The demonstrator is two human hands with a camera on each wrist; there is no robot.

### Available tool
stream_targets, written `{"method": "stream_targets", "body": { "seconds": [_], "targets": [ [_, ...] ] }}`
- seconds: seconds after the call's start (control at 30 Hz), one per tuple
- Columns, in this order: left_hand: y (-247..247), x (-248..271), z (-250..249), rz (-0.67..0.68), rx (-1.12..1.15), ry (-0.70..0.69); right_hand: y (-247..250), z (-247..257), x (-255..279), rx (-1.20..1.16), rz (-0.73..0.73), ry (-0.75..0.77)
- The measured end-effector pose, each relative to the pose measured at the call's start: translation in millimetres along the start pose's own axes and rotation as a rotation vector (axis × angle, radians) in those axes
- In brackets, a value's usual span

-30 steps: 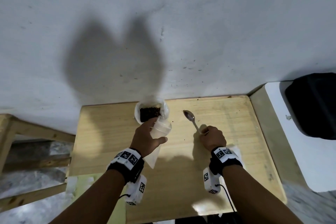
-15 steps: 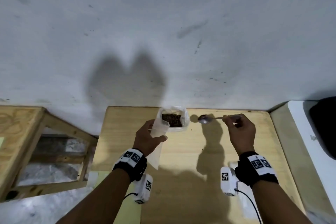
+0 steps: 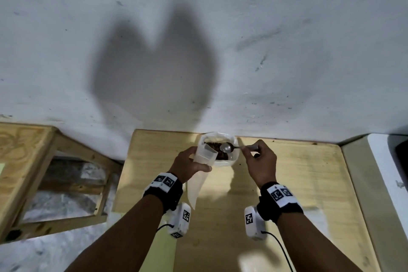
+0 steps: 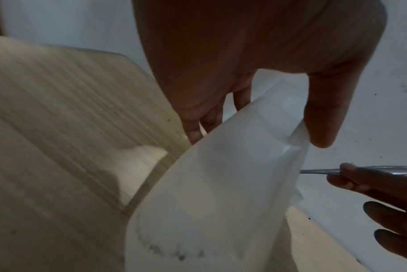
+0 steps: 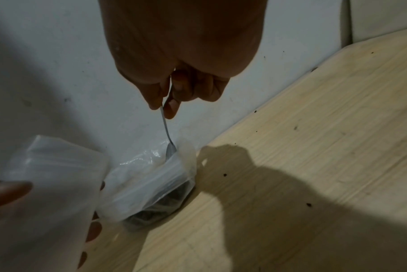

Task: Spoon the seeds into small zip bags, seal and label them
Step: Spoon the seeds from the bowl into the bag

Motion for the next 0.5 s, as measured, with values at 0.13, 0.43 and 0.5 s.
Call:
{"method": "stream_targets", "body": {
  "seconds": [0.13,0.43,0.5],
  "targets": [
    [-3,-10,-1,0.025,0.006,0.028,-9,-6,-3,0.059,0.021,0.015],
    [13,-16,5,-0.028,0.064,0.051,-7,-14,-5,0.167,0.004,0.015],
    [13,-18,6,-0.028,0.078,0.058,-11,-21,-3,0.085,-0.005,-0.039]
  ]
}}
Point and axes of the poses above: each hand's wrist, its own x-axis away from the middle knuckle, its own y-axis out of the back of the hand, z = x × y, the point moved 8 cm from there along -x, towards the middle knuckle, and after that the axes turned 6 degrees about y, right-handed, at the moved point
